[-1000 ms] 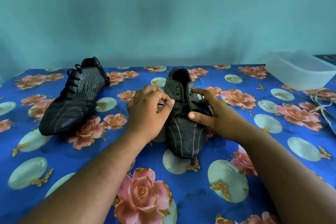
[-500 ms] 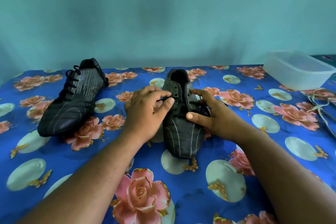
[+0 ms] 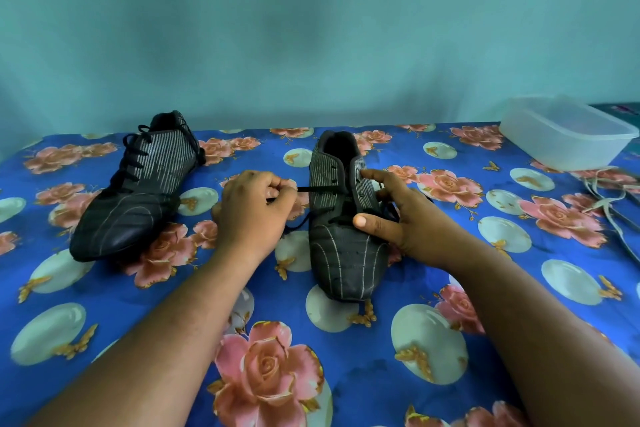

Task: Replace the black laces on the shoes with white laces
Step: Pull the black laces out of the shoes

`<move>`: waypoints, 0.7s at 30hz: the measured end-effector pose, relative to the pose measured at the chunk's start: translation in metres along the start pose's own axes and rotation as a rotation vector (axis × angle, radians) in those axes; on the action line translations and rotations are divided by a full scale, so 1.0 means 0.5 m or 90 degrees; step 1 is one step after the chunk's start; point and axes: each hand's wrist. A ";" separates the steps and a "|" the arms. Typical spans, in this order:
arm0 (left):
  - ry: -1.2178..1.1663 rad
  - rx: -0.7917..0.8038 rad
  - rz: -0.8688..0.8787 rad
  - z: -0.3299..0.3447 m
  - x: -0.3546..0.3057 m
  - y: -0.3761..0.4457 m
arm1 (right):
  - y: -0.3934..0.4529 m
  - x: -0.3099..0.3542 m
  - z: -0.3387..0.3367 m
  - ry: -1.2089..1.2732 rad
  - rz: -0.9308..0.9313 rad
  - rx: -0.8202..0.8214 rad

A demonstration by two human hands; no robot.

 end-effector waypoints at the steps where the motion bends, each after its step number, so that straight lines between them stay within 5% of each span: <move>1: -0.037 0.000 0.010 0.001 -0.004 -0.001 | 0.000 0.001 0.000 0.000 0.001 0.000; 7: -0.070 0.081 0.143 0.020 -0.014 -0.011 | 0.001 -0.002 0.000 -0.014 -0.003 0.002; 13: 0.007 0.081 0.152 0.018 -0.013 -0.012 | 0.001 -0.003 0.000 0.016 -0.006 0.004; 21: 0.116 0.008 -0.021 -0.007 0.008 0.007 | 0.012 -0.031 0.002 -0.114 -0.011 -0.034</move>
Point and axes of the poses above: each hand's wrist, its own y-axis towards the middle knuckle, its own z-axis out of the palm, x = y × z, and after that the axes turned 13 degrees about -y, right-handed
